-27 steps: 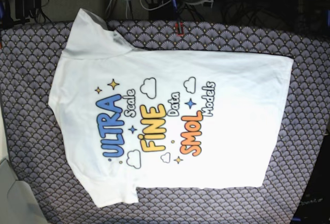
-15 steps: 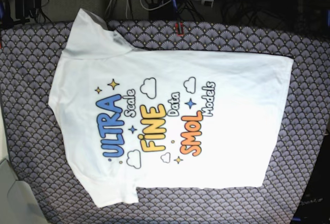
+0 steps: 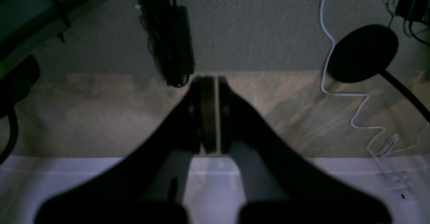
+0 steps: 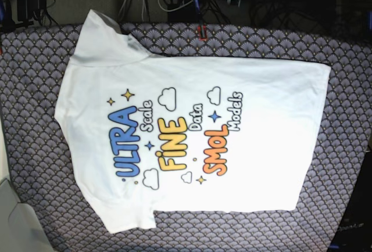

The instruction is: Fold the T-shirt properly

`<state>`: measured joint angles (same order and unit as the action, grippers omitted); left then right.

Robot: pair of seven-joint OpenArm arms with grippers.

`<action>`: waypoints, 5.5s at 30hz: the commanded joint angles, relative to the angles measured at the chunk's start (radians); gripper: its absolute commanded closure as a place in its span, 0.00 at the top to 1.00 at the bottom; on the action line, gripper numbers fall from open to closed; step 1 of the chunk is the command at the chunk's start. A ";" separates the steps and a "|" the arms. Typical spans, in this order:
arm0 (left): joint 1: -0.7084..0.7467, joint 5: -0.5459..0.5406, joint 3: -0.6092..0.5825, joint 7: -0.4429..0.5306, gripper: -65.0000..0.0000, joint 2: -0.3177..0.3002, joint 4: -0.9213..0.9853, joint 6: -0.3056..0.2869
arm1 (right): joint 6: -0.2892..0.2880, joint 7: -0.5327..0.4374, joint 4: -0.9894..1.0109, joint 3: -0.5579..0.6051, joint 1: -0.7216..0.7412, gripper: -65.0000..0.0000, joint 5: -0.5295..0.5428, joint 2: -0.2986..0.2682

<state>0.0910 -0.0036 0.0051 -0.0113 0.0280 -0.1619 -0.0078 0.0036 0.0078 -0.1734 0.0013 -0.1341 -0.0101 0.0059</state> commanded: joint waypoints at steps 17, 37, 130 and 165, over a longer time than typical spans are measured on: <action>0.122 0.003 0.002 0.027 0.01 -0.050 -0.127 -0.002 | -0.009 -0.009 -0.159 0.004 -0.117 0.00 0.005 -0.004; 0.829 0.001 0.002 0.027 0.01 -0.178 -1.373 -0.004 | -0.009 0.002 -1.417 -0.005 -0.841 0.00 0.005 -0.085; 0.389 0.001 0.457 -0.088 0.50 -0.191 -1.481 -0.007 | -0.446 0.525 -1.466 -0.278 -0.430 0.00 0.301 -0.113; 0.281 -0.203 0.496 -0.089 0.50 -0.211 -1.204 -0.133 | -0.446 0.528 -1.455 -0.278 -0.430 0.00 0.301 -0.113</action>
<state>0.3706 -0.2077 0.5014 -0.0963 -0.1722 -1.3556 -0.1310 -0.4583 0.4389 -1.6463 -0.2794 -0.5442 0.3527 -0.1047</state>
